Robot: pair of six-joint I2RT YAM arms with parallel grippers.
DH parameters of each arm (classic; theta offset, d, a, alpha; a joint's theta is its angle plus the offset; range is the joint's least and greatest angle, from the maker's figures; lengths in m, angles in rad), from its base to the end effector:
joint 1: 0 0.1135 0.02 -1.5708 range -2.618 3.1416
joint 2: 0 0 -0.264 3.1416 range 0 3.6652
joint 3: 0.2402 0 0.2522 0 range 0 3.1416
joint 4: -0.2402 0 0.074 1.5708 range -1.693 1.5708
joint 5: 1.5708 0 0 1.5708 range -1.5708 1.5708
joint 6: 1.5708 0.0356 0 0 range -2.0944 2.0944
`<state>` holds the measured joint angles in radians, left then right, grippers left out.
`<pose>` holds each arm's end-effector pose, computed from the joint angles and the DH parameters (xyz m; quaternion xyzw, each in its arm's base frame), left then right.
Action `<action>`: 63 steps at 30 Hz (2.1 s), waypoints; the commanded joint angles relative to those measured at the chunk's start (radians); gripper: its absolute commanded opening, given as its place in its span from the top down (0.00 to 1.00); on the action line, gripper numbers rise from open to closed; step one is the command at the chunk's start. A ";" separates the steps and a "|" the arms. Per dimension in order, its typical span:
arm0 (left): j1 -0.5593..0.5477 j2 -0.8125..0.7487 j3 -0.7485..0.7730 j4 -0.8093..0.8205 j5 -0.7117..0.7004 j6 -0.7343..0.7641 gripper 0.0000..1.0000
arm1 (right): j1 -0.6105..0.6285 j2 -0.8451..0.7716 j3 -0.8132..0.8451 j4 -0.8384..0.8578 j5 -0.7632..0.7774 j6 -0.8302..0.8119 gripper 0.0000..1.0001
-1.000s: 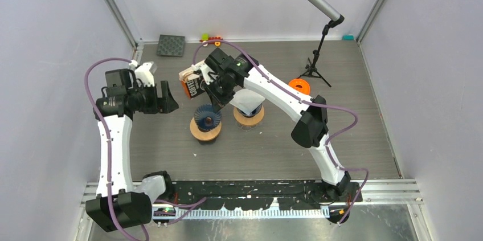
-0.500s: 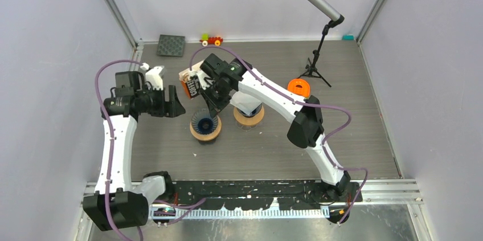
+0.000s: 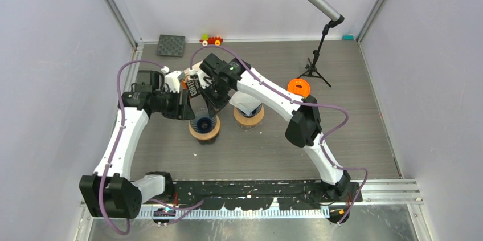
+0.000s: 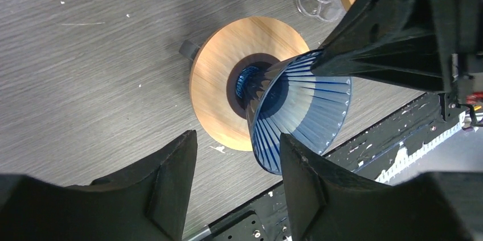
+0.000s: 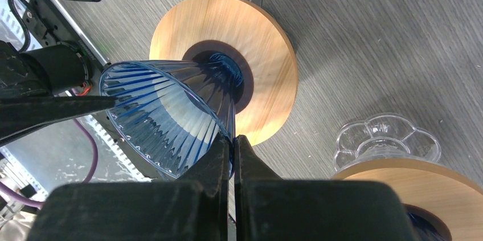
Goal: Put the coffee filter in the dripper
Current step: Place the coffee dripper in the dripper holder.
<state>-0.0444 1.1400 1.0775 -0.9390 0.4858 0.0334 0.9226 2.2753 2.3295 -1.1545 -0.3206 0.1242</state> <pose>0.2139 -0.0261 0.3091 0.1037 0.9283 -0.2323 0.2713 0.2816 0.3904 0.2918 -0.4074 0.8700 0.2494 0.1217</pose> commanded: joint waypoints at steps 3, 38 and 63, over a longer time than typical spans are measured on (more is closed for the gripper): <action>-0.006 0.031 -0.022 0.063 0.001 -0.019 0.48 | -0.009 0.019 0.041 0.017 -0.010 0.023 0.98; -0.008 0.080 -0.068 0.090 0.031 0.031 0.86 | -0.044 0.013 -0.011 0.045 -0.057 0.020 0.93; -0.039 0.170 -0.036 0.042 -0.078 0.189 1.00 | 0.006 -0.023 -0.211 0.200 0.066 -0.004 0.99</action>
<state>-0.0639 1.2766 1.0637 -0.8925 0.5255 0.0963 0.8948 2.2288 2.2009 -1.0054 -0.3622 0.1635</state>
